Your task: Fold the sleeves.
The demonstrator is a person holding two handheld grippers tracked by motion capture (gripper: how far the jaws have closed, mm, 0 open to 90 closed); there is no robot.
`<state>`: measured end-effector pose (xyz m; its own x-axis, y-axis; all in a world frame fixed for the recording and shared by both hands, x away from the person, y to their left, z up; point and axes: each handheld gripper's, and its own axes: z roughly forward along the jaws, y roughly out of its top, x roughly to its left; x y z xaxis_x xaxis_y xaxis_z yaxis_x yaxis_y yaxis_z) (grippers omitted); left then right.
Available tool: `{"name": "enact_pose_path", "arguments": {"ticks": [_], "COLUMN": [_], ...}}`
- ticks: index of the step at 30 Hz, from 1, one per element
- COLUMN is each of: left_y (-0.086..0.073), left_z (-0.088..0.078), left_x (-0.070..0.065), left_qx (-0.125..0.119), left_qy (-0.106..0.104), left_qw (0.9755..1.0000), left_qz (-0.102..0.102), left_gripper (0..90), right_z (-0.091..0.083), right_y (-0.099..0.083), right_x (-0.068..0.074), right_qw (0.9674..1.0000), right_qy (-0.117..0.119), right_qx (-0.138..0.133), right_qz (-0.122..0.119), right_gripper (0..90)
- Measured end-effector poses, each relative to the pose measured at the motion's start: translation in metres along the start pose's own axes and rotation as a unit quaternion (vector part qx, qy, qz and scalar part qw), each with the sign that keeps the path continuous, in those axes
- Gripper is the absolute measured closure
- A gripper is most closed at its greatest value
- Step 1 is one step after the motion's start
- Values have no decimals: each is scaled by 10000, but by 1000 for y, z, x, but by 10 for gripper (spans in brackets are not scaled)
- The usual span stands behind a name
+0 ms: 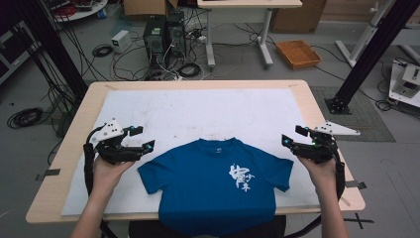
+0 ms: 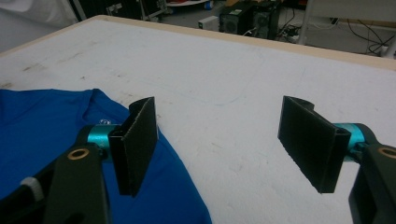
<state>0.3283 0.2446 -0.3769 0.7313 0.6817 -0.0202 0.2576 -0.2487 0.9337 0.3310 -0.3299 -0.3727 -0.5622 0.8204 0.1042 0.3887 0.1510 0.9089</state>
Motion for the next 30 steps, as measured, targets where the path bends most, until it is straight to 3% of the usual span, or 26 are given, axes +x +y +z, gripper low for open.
{"name": "enact_pose_path", "arguments": {"ticks": [7,12,15,17,18,20,27,30], "left_y": [0,-9,-14,-15,-15,-14,-17,-16], "left_z": [-5,-15,-14,-12,-13,-15,-24,-28], "left_x": [-6,-16,-21,-26,-31,-33,-36,-35], "left_qx": [-47,-214,-78,21,137,135,54,-76], "left_qy": [171,312,373,295,283,278,325,285], "left_qw": [9998,9992,9991,9993,9988,9987,9988,9992], "left_qz": [108,118,170,220,370,412,356,265], "left_gripper": [292,292,292,292,292,292,292,292], "right_z": [2,-4,-5,-6,-5,-5,-4,5], "right_y": [0,-4,-1,1,3,6,12,9], "right_x": [2,15,15,15,16,17,21,24], "right_qw": [10000,9999,9998,9998,9998,9998,9991,9983], "right_qy": [40,128,141,142,165,176,353,537], "right_qx": [-22,-56,-93,-107,-122,-106,-214,-213], "right_qz": [39,56,67,80,37,-36,-43,45], "right_gripper": [282,280,280,279,276,276,276,276]}}
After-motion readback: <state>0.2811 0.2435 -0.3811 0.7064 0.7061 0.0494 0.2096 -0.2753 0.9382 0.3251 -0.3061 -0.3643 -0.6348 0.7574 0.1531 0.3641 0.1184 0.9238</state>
